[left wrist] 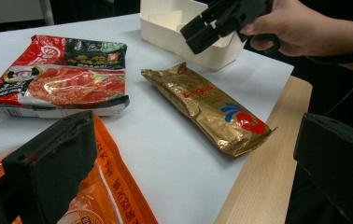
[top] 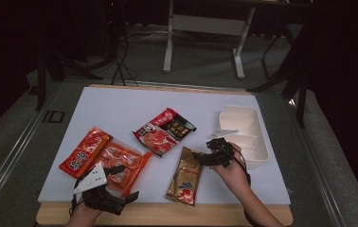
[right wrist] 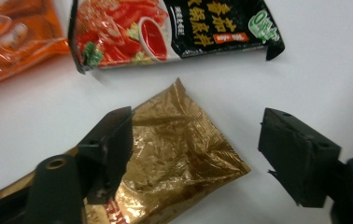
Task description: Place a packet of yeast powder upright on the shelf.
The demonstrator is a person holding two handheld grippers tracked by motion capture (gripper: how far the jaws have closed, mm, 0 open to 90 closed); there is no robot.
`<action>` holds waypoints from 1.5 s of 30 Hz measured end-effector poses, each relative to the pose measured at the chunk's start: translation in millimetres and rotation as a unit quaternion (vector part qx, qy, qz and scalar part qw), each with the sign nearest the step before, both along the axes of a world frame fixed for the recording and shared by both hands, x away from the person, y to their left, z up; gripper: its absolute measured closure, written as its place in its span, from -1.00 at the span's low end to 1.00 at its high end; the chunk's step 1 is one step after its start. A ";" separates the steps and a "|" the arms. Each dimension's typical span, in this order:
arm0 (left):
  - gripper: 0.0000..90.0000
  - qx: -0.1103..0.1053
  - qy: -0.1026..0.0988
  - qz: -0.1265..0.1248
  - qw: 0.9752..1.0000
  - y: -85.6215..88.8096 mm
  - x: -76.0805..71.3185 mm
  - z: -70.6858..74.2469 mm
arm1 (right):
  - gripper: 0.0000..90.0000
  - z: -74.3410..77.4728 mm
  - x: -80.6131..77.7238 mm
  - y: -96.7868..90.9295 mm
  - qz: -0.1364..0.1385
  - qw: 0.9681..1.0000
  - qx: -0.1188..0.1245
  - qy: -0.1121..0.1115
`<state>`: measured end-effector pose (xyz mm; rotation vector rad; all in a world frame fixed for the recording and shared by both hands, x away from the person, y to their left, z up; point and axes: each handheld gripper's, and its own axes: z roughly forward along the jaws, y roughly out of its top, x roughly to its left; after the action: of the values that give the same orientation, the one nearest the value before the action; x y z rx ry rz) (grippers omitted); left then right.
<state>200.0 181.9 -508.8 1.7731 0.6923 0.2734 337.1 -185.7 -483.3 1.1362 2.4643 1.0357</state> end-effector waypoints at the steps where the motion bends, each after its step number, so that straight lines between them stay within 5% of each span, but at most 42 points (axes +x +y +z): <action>1: -1.00 0.000 0.001 0.000 1.000 -0.1 0.1 -0.1 | -0.40 -2.3 0.9 0.9 -0.002 1.000 -0.003 0.001; 8: -1.00 0.004 0.001 -0.001 1.000 -0.7 0.2 -0.7 | -0.40 -17.4 8.8 4.4 -0.020 1.000 -0.005 0.018; 16: -1.00 0.004 0.003 -0.002 1.000 -0.9 0.3 -0.9 | -0.40 -37.3 16.2 12.0 -0.043 0.997 -0.054 0.031; 22: -1.00 0.004 0.006 -0.003 1.000 -1.2 0.7 -1.3 | -0.37 -41.2 19.1 12.7 -0.047 0.996 -0.055 0.057; 29: -1.00 0.005 0.007 -0.003 1.000 -1.9 0.6 -1.5 | 0.06 -40.9 23.1 11.2 -0.046 0.993 -0.036 0.107; 33: -1.00 0.006 0.008 -0.004 1.000 -2.2 1.2 -2.1 | 0.70 -41.7 23.9 8.0 -0.032 0.992 -0.042 0.114; 45: -1.00 0.007 0.009 -0.003 1.000 -2.4 1.3 -2.3 | 0.95 -33.3 20.4 15.3 -0.005 0.993 -0.081 0.087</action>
<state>201.4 179.5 -511.1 1.7922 0.7001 0.2589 357.5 -170.3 -516.6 1.2307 2.6164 0.7472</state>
